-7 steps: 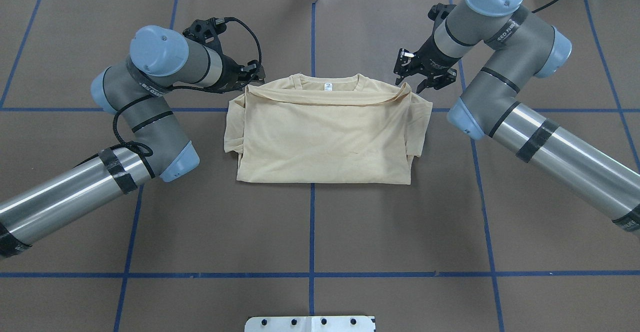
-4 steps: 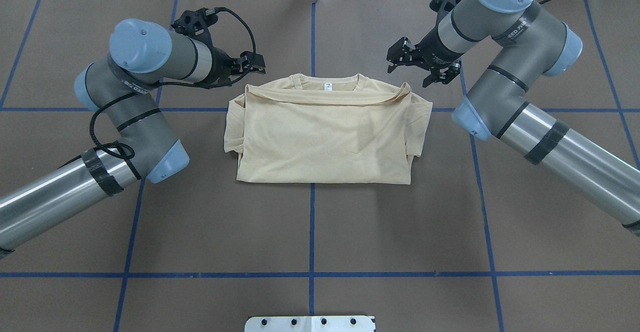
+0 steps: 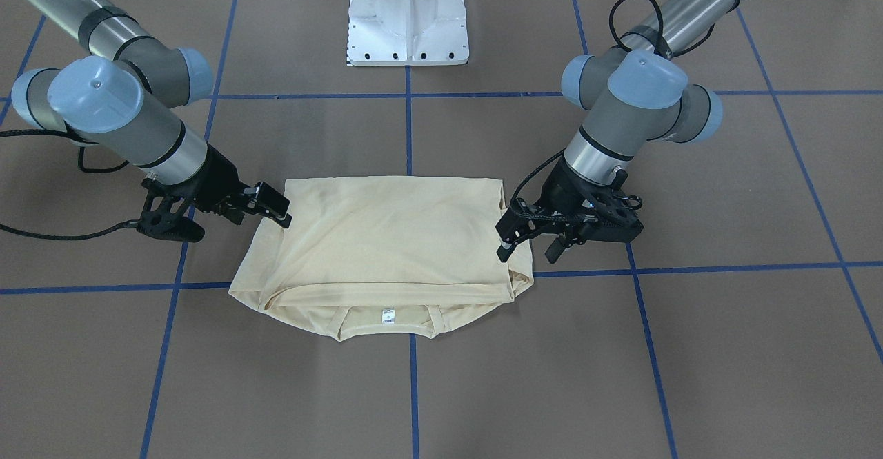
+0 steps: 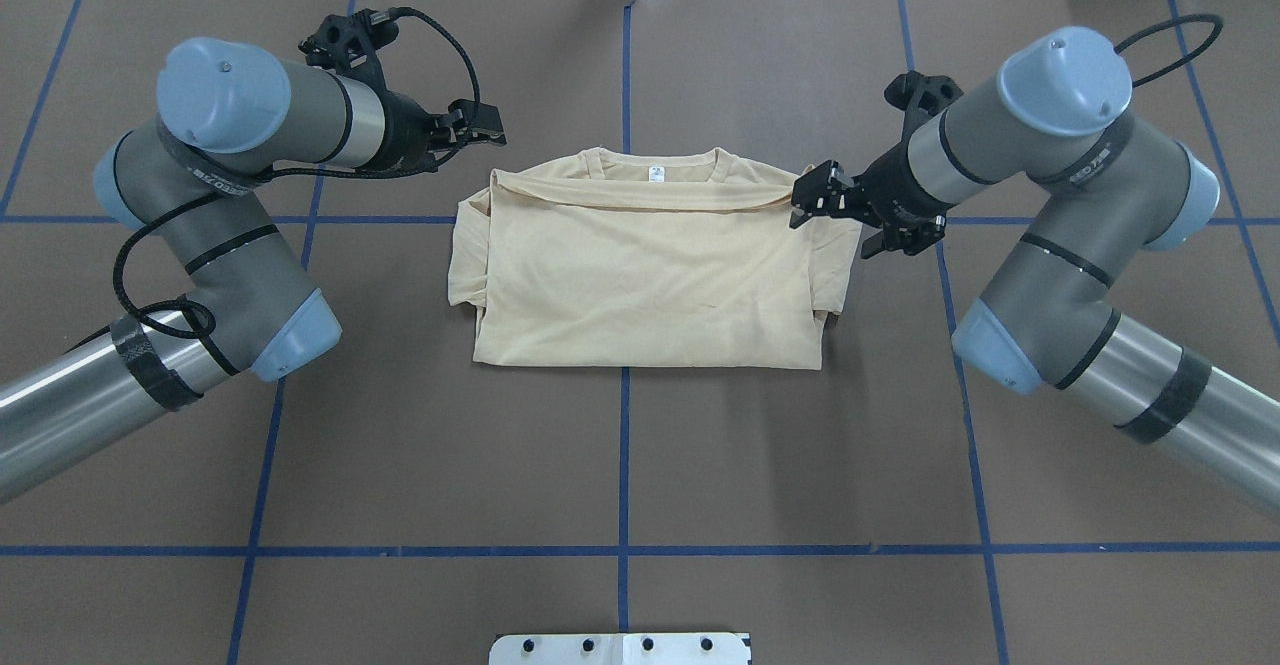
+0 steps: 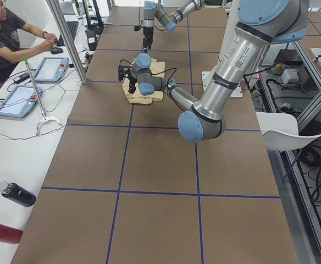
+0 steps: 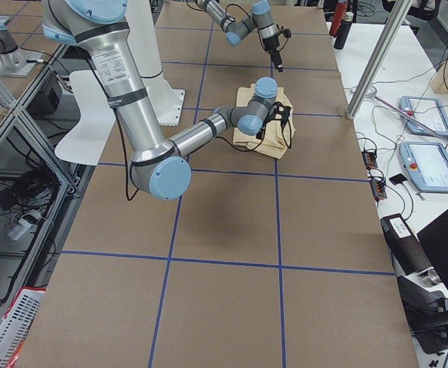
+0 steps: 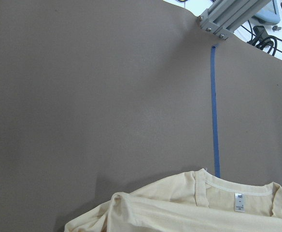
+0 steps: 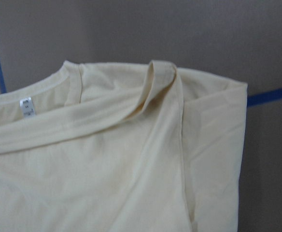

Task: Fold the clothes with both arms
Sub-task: 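Raise the left gripper away while the right gripper moves to the folded shirt's side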

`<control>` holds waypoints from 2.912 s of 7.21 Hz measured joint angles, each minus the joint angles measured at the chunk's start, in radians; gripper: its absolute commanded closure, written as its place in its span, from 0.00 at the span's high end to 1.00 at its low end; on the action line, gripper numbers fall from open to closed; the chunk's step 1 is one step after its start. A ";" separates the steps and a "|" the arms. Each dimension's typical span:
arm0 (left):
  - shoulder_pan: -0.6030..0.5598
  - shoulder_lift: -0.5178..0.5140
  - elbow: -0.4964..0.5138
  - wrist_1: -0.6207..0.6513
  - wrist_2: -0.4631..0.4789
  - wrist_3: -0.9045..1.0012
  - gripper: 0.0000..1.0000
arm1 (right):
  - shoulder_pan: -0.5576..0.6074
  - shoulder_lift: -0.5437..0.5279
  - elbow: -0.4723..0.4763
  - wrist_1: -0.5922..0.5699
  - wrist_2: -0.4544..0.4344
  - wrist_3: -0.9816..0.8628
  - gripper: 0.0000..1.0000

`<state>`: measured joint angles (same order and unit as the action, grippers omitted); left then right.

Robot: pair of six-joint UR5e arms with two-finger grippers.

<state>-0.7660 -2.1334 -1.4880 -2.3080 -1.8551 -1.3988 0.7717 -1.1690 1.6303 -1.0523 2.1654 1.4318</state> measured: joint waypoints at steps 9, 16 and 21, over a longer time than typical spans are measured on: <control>0.001 0.002 -0.003 0.025 0.005 0.008 1.00 | -0.169 -0.048 0.025 -0.049 -0.130 0.079 0.82; -0.008 0.003 -0.007 0.025 0.005 0.009 1.00 | -0.177 -0.039 0.030 -0.090 -0.124 0.079 0.86; -0.010 0.003 -0.008 0.025 0.005 0.009 1.00 | -0.184 -0.026 0.032 -0.138 -0.124 0.079 0.82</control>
<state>-0.7761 -2.1307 -1.4956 -2.2825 -1.8500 -1.3898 0.5881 -1.1947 1.6620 -1.1902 2.0417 1.5110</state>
